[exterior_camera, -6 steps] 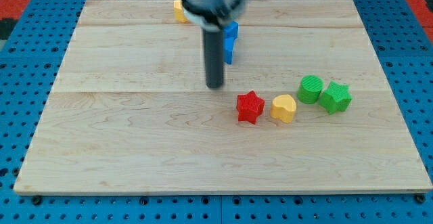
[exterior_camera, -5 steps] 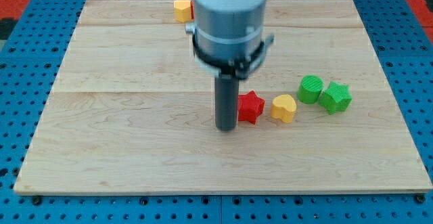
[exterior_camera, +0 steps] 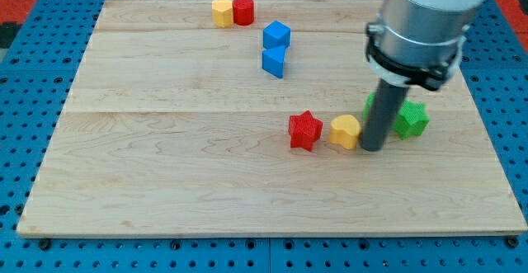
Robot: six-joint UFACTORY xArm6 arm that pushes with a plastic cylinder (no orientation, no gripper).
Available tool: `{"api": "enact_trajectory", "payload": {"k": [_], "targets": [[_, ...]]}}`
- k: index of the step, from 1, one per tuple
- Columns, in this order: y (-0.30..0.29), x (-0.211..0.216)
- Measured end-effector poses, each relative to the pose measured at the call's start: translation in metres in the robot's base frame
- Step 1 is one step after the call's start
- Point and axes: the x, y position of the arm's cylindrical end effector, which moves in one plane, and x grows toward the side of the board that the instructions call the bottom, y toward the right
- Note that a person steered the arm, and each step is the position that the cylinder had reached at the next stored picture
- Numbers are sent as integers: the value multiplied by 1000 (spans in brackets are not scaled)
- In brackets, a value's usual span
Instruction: Push the yellow heart below the blue triangle
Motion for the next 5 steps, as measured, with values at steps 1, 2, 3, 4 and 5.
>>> {"api": "enact_trajectory", "payload": {"k": [1, 2, 3, 4, 5], "targets": [[-60, -23], [-140, -53], [-121, -90], [-204, -94], [-218, -147]]}}
